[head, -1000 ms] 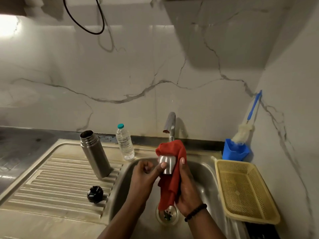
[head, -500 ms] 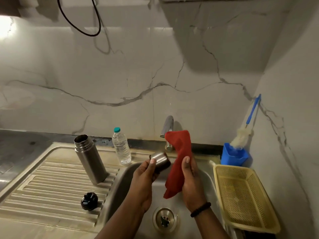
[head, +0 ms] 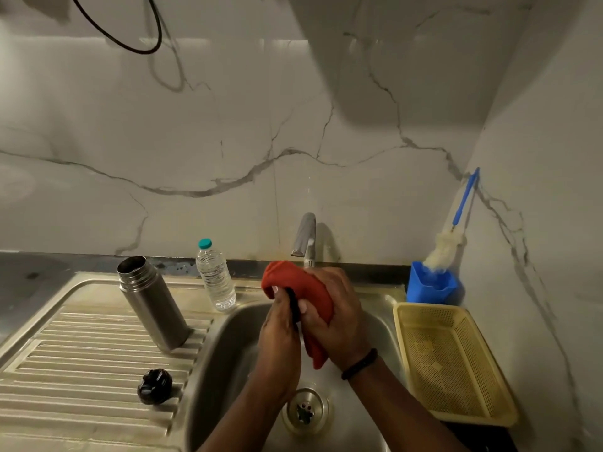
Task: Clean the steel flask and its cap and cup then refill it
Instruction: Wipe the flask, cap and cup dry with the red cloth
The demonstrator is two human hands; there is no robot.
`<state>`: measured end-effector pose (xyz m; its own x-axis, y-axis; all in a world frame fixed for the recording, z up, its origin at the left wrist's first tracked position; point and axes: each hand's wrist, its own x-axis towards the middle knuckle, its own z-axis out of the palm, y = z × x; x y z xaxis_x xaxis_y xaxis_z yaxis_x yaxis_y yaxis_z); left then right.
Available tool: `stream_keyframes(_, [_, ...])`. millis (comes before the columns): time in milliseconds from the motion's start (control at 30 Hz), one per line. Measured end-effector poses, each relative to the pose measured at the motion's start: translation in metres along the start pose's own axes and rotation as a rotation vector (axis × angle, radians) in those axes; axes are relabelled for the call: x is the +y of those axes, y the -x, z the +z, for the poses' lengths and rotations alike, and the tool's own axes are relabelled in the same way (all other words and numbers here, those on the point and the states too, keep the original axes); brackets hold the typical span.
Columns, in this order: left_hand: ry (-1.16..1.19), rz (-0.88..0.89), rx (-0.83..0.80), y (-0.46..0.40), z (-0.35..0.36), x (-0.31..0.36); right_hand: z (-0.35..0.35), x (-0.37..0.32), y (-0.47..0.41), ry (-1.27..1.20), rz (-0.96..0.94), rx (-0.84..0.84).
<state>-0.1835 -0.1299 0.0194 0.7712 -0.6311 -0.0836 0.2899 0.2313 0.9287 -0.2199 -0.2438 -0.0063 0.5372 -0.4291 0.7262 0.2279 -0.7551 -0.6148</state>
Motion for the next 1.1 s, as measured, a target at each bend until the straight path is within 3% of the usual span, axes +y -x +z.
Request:
stream_keyframes(67, [-0.023,0.030,-0.009,0.000,-0.001,0.001,0.001,-0.009,-0.002,-0.085,0.080,0.001])
stream_keyframes(200, [-0.118,0.082,-0.028,0.000,-0.005,0.005,0.001,-0.029,-0.004,-0.309,0.417,-0.040])
stream_keyframes(333, [-0.313,0.207,-0.151,0.004,-0.008,0.004,-0.002,-0.029,-0.003,-0.511,0.606,-0.022])
stream_keyframes(467, [-0.405,0.323,-0.244,0.009,-0.006,0.003,0.002,-0.030,0.002,-0.655,0.828,0.157])
stream_keyframes(600, [-0.482,0.358,-0.251,0.006,-0.007,-0.004,0.007,-0.030,0.010,-0.567,0.943,0.226])
stream_keyframes(767, [-0.725,0.422,-0.238,-0.003,-0.016,-0.019,0.002,-0.025,0.016,-0.276,0.942,0.231])
stream_keyframes(967, [-0.930,0.599,-0.188,-0.018,-0.015,-0.017,-0.007,-0.026,0.012,0.118,0.808,0.046])
stream_keyframes(1033, [-0.993,0.616,-0.128,-0.027,-0.016,-0.011,-0.007,-0.031,0.009,0.052,0.861,0.023])
stream_keyframes(1100, [-0.983,0.505,-0.047,-0.034,-0.020,-0.002,-0.010,-0.032,0.009,-0.180,0.990,0.055])
